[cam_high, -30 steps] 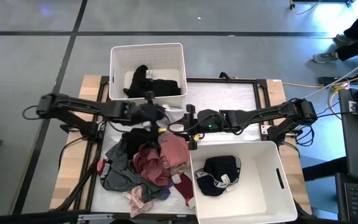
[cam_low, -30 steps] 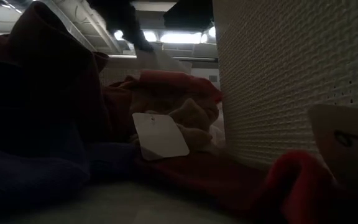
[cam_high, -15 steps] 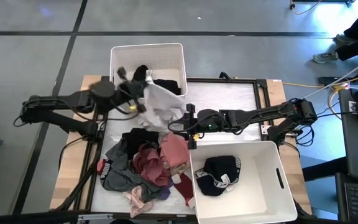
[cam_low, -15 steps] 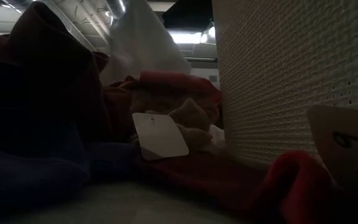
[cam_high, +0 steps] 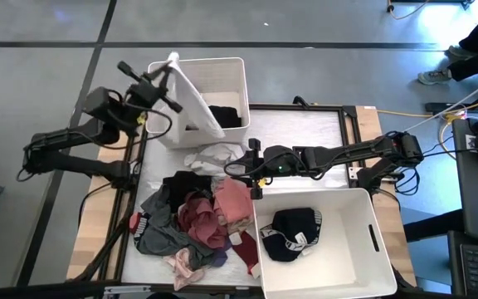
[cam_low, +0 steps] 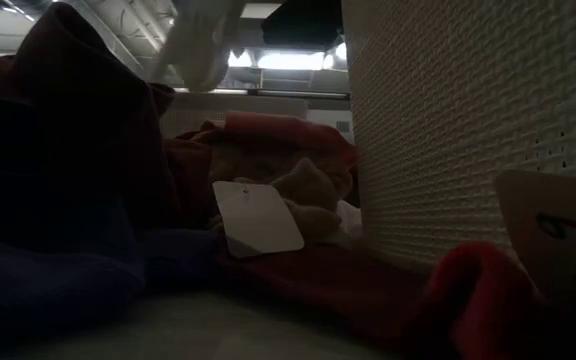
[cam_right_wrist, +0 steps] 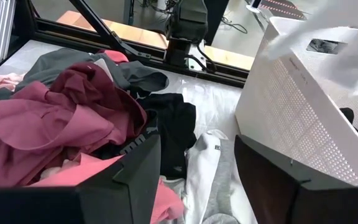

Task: Sort clothes

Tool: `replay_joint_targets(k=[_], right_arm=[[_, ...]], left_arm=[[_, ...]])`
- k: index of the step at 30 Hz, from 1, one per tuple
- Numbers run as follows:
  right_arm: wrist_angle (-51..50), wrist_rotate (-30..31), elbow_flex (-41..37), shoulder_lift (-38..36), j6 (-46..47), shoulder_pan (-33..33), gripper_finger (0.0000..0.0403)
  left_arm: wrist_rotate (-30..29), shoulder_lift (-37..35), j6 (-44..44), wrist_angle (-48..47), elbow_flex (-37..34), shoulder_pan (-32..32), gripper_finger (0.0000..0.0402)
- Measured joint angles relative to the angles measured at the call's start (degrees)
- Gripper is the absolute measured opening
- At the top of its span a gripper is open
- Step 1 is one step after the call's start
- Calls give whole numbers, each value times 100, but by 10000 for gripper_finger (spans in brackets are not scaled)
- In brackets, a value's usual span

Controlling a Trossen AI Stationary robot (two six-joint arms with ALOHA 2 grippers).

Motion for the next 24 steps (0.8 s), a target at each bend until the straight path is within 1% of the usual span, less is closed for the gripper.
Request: replay_joint_targets(k=[3,7,10,15,21,24], right_arm=[[10,-23,2,0,0,0,207],[11,-23,2,0,-1,0,207],[8,-23,2,0,-2,0,207],[-27,-23,2,0,-13,0,207],[-35,-21,7,0,-33,0,207],[-35,-21,7,0,-35,0,207]], left_arm=[[274,80,44,233,0,411,4],[706,288,-273,380,0,996,5],[765,515,-590,333,0,1309,5],[770,805,-1198,-230,0,1533,5],[787,1091,-1640,-1189,-2,1542,6],[787,1240,-1895,-1645,-4,1542,13]])
